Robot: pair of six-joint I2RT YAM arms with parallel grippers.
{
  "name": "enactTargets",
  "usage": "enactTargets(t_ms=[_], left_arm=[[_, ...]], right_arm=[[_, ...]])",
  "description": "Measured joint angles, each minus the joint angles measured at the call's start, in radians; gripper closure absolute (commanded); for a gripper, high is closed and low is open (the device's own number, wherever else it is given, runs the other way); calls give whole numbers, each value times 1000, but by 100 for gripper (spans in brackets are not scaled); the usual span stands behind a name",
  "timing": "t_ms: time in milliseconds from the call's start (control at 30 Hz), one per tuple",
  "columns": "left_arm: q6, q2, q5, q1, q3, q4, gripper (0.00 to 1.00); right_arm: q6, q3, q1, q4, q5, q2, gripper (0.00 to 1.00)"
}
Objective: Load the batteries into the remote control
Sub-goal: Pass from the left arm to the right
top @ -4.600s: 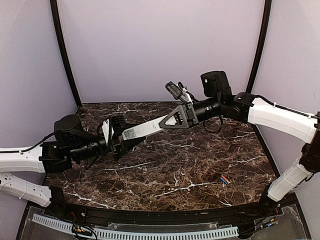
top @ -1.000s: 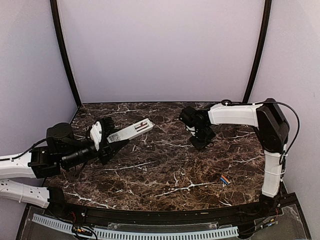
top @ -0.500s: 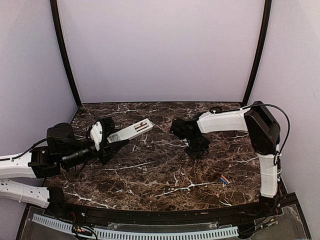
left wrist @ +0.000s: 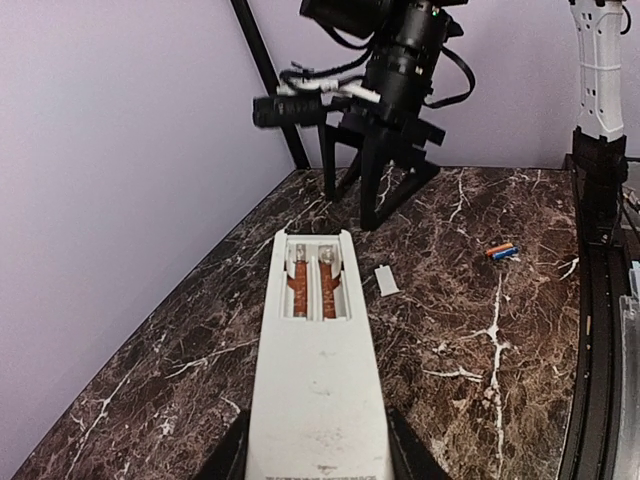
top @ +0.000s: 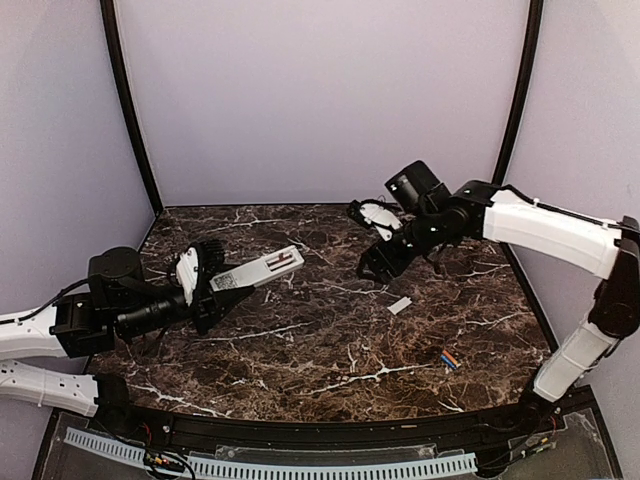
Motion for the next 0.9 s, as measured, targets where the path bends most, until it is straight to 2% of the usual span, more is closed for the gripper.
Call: enactTargets(t_ms=[67,167,267,300,333,500,633,767,900], left_arm=[[2,3,27,0,0,-16,100],[8,27,58,0,0,-33,100],[22,69,93,0,0,-43,100],[28,80,108,0,0,-44,100],[33,87,124,0,0,-43,100],[63,110,207,0,0,-37,100],[84,128,255,0,0,-28,100],[99,144,281,0,1,-11,100],[110,156,291,0,1,3,100]], right_arm=[[-78,-81,-1,94,-67,-127,25],[-209,-192,23,217,-174,-291,17],[-341,-263,85,328,-261,-377,10],[-386,-277,114,359,-284,-387,3],[-419,-283,137,380,-299,-388,2],[-556,-256,217,422,-331,-294,1],[-614,-240,256,420,-299,-212,4],[-636,-217,280,418,-282,-145,11],[-639,-191,282,416,-275,-106,29]])
